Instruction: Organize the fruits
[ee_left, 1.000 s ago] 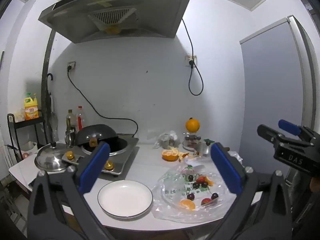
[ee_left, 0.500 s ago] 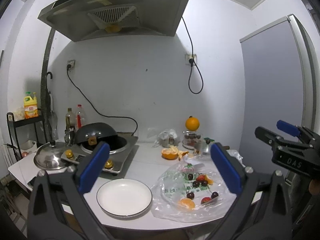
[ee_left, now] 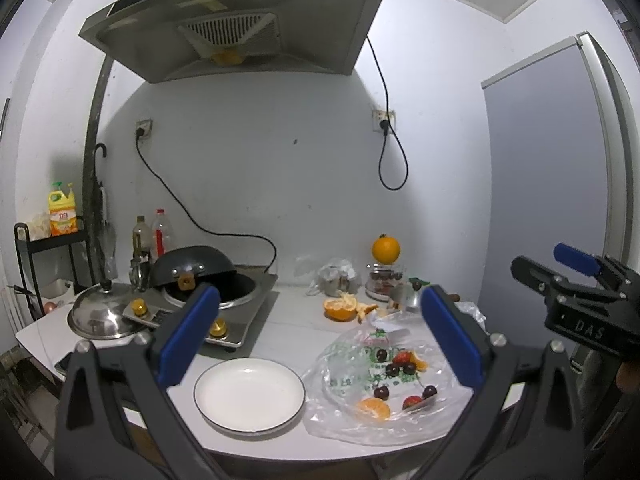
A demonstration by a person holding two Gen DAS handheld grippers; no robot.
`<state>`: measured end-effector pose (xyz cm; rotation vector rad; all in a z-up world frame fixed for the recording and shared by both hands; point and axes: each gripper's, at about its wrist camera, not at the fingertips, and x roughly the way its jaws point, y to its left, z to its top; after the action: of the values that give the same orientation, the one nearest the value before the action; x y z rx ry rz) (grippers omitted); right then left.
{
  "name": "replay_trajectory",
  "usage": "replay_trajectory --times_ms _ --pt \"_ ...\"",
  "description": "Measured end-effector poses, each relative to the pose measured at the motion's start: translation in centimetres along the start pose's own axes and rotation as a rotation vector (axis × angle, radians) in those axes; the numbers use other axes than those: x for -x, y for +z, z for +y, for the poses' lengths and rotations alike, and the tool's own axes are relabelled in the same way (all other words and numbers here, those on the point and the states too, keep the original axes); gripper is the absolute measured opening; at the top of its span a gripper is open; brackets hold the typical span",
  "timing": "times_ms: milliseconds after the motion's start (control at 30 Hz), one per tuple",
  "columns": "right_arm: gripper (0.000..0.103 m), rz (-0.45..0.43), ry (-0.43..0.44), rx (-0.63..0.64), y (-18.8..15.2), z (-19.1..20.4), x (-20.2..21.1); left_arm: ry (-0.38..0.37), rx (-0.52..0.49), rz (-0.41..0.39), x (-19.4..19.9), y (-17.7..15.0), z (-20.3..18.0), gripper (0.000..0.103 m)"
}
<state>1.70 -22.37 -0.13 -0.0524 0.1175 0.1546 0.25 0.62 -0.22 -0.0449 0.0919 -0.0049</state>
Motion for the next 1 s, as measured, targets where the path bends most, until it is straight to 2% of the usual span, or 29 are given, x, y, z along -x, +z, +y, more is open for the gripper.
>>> replay_trajectory --times_ms 1000 --pt "0.085 0.008 -0.004 -0.002 -0.44 -0.38 -0.53 -0.021 0.013 0.007 -0.45 -0.58 -0.02 0.102"
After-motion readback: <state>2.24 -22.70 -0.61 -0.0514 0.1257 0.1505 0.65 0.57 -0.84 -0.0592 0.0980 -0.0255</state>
